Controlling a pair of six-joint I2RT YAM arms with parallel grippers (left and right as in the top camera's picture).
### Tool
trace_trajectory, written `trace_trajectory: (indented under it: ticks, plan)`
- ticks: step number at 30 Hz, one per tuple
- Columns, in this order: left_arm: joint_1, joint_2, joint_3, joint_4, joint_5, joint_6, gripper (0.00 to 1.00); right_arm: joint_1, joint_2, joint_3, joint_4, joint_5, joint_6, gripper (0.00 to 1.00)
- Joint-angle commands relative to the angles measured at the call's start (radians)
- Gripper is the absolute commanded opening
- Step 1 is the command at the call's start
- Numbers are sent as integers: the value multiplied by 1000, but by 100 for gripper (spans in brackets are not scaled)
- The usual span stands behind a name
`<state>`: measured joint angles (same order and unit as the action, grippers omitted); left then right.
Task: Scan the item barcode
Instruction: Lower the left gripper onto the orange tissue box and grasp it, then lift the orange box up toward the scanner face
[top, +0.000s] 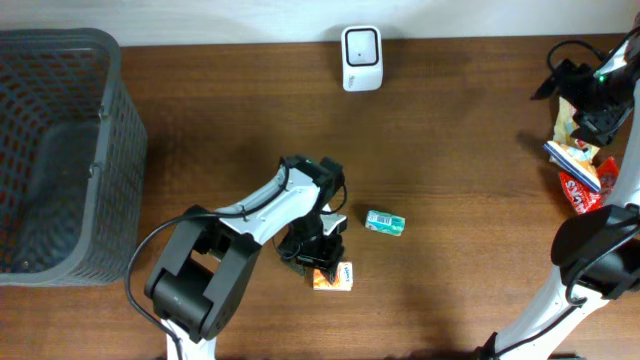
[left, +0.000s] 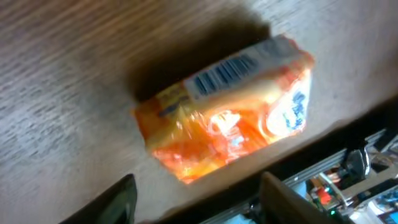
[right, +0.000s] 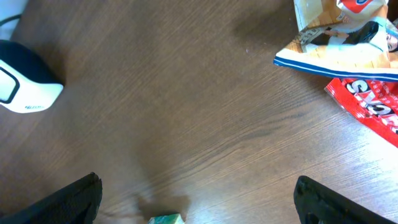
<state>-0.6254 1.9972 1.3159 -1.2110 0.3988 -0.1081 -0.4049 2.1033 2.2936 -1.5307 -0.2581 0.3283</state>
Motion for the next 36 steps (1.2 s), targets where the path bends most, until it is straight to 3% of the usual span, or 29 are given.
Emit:
trace_trajectory:
  ticks: [1,4,7,10,11,18,25,29,32,36]
  plan:
    - [2,-4,-46,48,36,-34,45,-1,-7,10,1,8,-10,98]
    - [2,-4,-61,84,35,-34,34,-1,-7,10,1,8,-10,98]
    - [2,-4,-72,143,25,-49,32,-1,-7,10,1,8,-10,98]
    - [3,-4,-72,172,14,-60,13,-1,-7,10,1,8,-10,98]
    - [3,-4,-72,178,-8,-60,0,-1,-7,10,1,8,-10,98]
    - [46,-5,-52,170,-63,-60,0,-1,-7,10,1,8,-10,98]
    - [188,-26,146,124,-169,-60,0,-1,-7,10,1,8,-10,98]
    - [214,-36,219,235,-355,-60,0,-1,-7,10,1,8,-10,98]
    - [209,-36,218,388,-576,-60,0,-1,-7,10,1,8,-10,98]
    - [206,-31,215,569,-700,-61,0,-1,-7,10,1,8,-10,98]
